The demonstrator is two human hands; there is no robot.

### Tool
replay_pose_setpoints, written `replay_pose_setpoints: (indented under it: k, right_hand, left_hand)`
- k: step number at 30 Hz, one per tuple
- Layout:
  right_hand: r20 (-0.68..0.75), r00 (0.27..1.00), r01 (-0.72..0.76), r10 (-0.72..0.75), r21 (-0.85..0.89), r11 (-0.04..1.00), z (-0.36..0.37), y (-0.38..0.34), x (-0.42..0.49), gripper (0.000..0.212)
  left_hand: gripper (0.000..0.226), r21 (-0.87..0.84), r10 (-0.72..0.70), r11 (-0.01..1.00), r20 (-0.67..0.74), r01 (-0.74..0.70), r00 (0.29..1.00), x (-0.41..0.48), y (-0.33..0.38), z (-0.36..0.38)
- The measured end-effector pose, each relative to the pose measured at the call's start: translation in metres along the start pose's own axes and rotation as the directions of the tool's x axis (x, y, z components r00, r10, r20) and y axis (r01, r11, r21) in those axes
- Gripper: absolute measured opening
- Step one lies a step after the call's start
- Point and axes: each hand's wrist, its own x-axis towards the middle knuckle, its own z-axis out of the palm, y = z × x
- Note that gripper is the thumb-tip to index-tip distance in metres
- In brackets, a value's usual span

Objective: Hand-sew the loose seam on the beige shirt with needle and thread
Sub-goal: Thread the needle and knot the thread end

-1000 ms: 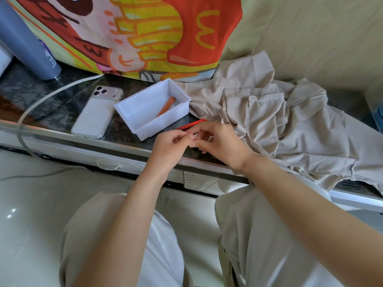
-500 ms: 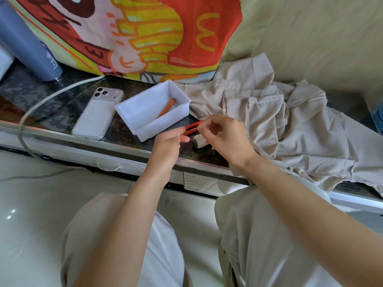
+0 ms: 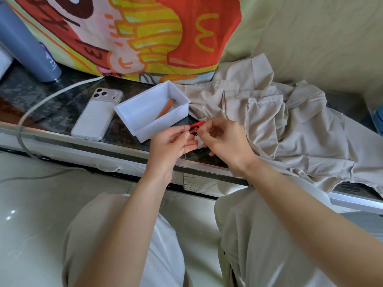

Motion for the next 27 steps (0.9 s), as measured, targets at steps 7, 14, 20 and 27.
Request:
replay_pose_setpoints:
  k: [7,14,20,27]
  right_hand:
    - [0.028,1.0,0.011,-0.01,-0.037,0.999,0.0005,0.0008,0.0005,0.015]
    - [0.102,0.994,-0.054,0.047,0.063,0.997,0.0018,0.0002,-0.0002,0.008]
    - [0.141,0.99,-0.015,0.008,0.052,0.999,0.0011,0.0003,-0.0002,0.013]
    - [0.084,0.996,-0.014,0.006,0.088,0.996,0.0,-0.0013,-0.0018,0.003]
  left_hand:
    - [0.017,0.035,-0.027,0.999,0.04,0.026,0.999,-0.001,0.0008,0.0043]
    - [0.025,0.073,-0.036,0.997,0.057,0.032,0.998,-0.003,0.0034,0.0052]
    - [0.023,0.089,-0.041,0.995,0.036,0.038,0.999,-0.0028,0.0034,0.0047]
    - [0.022,0.102,-0.032,0.994,0.011,0.031,0.999,-0.0035,0.0038,0.0054]
